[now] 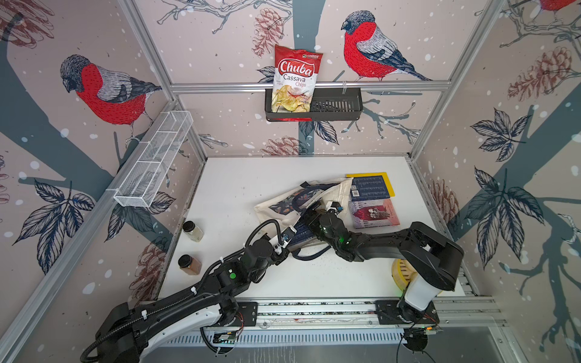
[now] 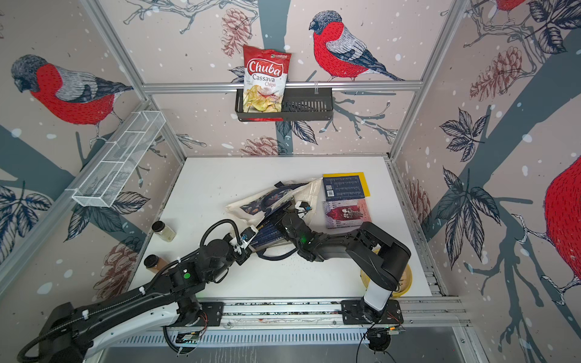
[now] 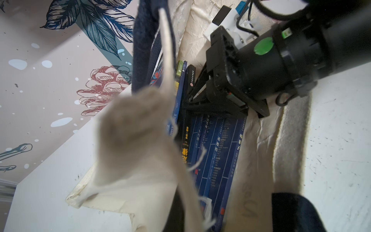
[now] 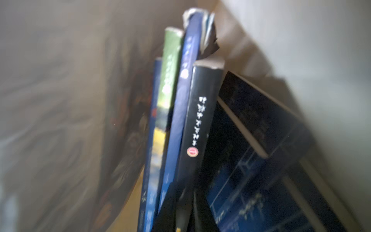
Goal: Take out the books from the canvas bag
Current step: Pick up the book from the canvas bag.
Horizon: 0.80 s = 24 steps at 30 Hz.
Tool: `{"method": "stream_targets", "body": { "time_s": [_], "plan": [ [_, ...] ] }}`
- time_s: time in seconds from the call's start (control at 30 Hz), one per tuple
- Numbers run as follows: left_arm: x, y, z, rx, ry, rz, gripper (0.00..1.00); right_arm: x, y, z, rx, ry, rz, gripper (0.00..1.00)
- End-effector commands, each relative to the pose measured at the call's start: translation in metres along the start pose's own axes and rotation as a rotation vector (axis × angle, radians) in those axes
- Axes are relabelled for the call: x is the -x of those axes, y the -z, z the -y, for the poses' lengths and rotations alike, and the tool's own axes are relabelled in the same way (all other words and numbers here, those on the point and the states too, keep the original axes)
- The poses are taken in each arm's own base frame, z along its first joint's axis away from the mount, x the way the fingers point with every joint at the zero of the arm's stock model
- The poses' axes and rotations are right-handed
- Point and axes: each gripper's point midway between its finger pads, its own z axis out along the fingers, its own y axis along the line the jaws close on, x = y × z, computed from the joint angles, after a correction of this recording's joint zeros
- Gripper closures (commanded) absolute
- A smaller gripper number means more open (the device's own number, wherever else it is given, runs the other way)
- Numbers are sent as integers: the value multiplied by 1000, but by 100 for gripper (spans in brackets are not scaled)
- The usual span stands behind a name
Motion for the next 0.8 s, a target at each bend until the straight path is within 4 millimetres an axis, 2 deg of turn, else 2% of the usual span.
{"method": "stream_targets", "body": {
  "time_s": [0.0, 0.17, 0.23, 0.33, 0.5, 0.67, 0.77],
  "plan": [
    [28, 2, -4, 8, 19, 107, 100, 9, 14, -14, 23, 37, 58, 100],
    [28, 2, -4, 8, 22, 105, 100, 13, 35, -6, -27, 34, 84, 100],
    [29, 2, -4, 8, 23, 106, 100, 15, 38, -3, -34, 32, 93, 99],
    [28, 1, -3, 3, 20, 101, 100, 13, 31, 8, -53, 13, 60, 85],
    [26, 0, -3, 3, 20, 97, 100, 16, 24, 10, -39, 9, 66, 62],
    [26, 0, -2, 1, 18, 99, 100, 16, 13, 14, -38, 3, 53, 53],
    [27, 0, -3, 3, 19, 100, 100, 14, 6, 19, -40, -8, 37, 52]
  ]
}}
